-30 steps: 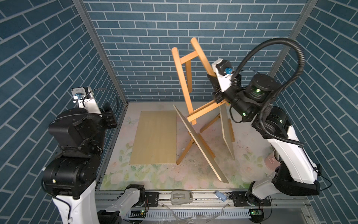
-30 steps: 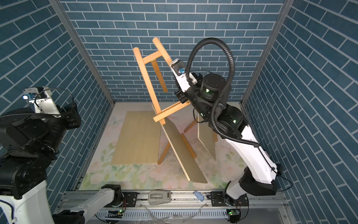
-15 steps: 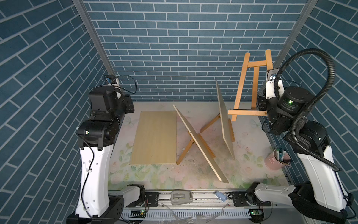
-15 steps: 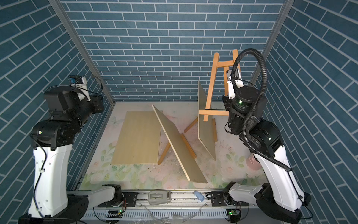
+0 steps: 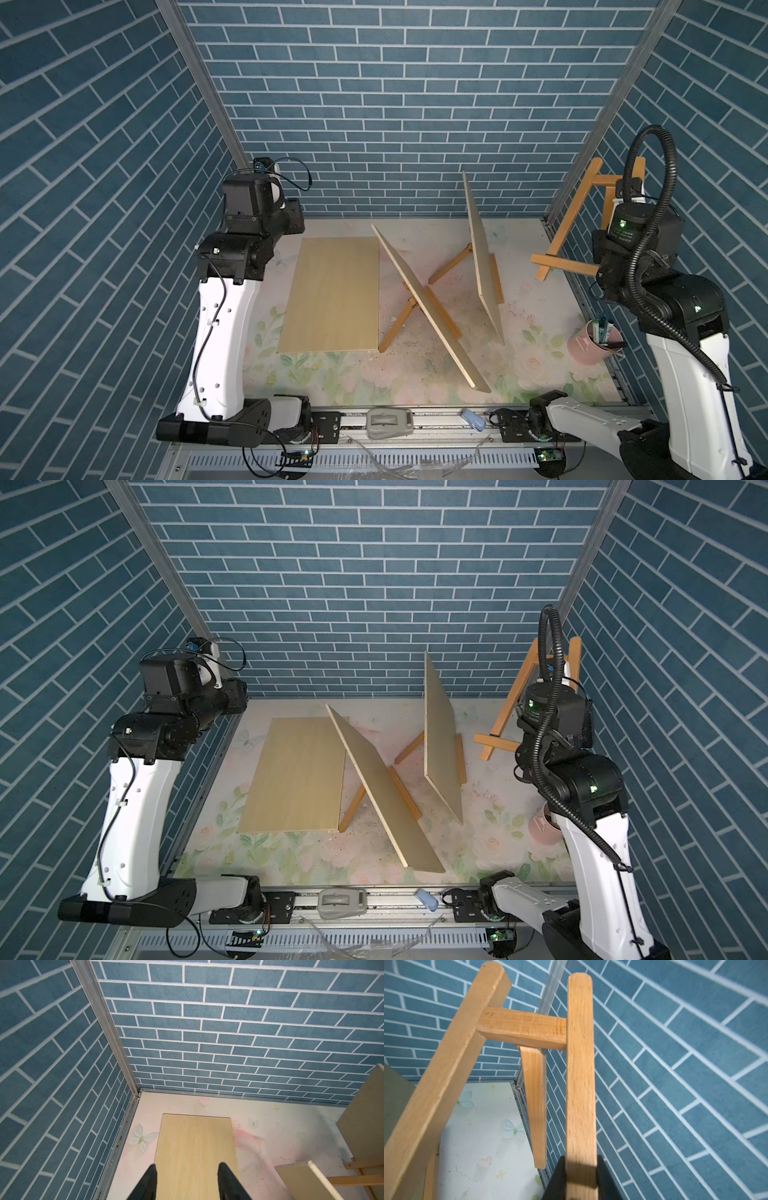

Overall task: Disassemble the easel
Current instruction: Place the easel at the corner of the board.

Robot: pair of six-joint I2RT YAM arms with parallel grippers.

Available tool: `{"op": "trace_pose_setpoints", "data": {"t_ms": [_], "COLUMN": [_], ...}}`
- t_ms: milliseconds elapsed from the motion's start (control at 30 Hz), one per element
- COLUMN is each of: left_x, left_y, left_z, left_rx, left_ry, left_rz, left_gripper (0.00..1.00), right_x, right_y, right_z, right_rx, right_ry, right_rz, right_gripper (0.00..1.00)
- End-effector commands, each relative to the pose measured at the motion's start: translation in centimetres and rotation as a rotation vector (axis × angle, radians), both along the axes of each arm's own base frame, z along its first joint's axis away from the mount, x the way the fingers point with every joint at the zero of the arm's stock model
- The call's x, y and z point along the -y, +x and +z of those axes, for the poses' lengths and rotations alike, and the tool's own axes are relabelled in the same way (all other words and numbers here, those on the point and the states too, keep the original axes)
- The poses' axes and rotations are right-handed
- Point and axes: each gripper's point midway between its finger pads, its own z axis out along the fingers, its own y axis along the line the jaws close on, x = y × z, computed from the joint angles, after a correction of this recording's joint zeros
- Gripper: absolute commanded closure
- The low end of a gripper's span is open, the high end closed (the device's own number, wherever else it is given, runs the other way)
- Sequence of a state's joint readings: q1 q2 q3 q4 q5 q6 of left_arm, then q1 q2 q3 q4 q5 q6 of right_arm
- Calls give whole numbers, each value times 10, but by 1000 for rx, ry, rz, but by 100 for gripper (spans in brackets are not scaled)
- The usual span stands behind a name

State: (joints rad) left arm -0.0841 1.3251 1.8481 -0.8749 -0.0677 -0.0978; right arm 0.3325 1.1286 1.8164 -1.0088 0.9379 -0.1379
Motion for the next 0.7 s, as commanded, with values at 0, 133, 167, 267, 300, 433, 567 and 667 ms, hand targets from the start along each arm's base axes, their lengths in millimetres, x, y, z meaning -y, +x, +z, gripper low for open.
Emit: {"op": "trace_pose_setpoints", "data": {"t_ms": [0, 133, 167, 267, 300, 433, 567, 667], "left_x": [4, 2, 2, 0, 0, -3, -2, -1], "left_y": [5, 4, 4, 5, 5, 6, 9, 13], "left_z": [-5, -7, -7, -10, -10, -11, -10, -10], "left_rx": [-9, -22, -24, -33, -36, -45, -41, -41], "left_ry": [15, 37, 42, 57, 61, 76, 77, 70], "left_rz": [-24, -25, -26, -25, -25, -20, -23, -30], "left_gripper": [51, 51, 51, 51, 51, 51, 51, 51], "right_x": [-2, 1, 3, 10, 12, 22, 31, 36], "right_y": [22, 41, 46, 60, 64, 74, 84, 94], "right_z": [-31, -51, -57, -72, -78, -99, -121, -136], "right_rx": [-27, -41, -48, -58, -60, -79, -101, -109], "right_ry": [140, 218, 240, 300, 323, 395, 469, 513], "right_rz": [-1, 3, 3, 3, 5, -2, 5, 15], "right_gripper": [100, 100, 100, 100, 100, 100, 100, 100]}}
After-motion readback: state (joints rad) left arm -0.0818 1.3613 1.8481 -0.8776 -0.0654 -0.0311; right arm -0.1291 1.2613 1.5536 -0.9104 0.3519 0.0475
